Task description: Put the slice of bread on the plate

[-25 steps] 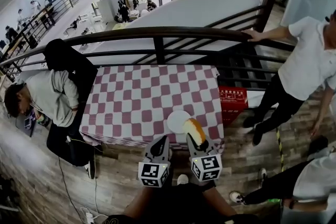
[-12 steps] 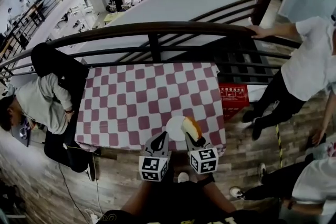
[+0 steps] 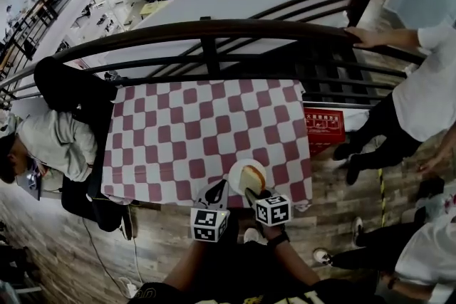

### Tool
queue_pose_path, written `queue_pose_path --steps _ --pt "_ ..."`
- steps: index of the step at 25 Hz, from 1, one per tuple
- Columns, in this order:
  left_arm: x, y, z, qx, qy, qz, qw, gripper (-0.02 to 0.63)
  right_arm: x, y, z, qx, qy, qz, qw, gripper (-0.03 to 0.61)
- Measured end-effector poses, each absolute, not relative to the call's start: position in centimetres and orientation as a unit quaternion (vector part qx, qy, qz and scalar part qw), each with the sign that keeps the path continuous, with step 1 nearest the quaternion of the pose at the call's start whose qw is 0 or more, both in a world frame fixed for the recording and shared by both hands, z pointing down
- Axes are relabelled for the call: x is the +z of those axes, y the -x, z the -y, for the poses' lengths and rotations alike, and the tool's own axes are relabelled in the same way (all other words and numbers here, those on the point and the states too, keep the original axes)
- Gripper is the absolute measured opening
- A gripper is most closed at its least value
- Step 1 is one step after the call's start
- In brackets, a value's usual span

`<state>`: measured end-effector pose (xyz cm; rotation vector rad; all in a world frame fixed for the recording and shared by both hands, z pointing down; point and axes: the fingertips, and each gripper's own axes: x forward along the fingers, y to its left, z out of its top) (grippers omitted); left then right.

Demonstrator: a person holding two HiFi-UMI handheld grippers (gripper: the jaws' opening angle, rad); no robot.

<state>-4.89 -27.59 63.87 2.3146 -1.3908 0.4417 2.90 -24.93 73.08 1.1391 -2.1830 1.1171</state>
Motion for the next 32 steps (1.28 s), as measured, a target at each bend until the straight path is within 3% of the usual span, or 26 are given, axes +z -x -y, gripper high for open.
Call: queue_pose_path --steps 11,22,24,26,32 --pt "66.4 7.2 29.3 0.176 -0.815 0.502 0.229 0.020 78.9 0.5 25.4 0.560 -0.360 0.713 0.221 0.097" --pt "67.2 9.5 30.9 0.178 -0.795 0.530 0.237 0.020 80.4 0.5 27.7 0.626 -0.347 0.669 0.199 0.101" --pt "67.0 9.2 31.1 0.179 -0.796 0.528 0.235 0.020 80.8 -0.1 28.0 0.619 -0.365 0.663 0.211 0.154" --pt "67.2 8.8 30.9 0.182 -0.800 0.520 0.239 0.020 80.9 -0.8 28.2 0.603 -0.384 0.662 0.226 0.275" --pt "67.4 8.2 30.7 0.188 -0.802 0.513 0.243 0.020 80.8 -2.6 27.8 0.544 -0.404 0.673 0.298 0.437"
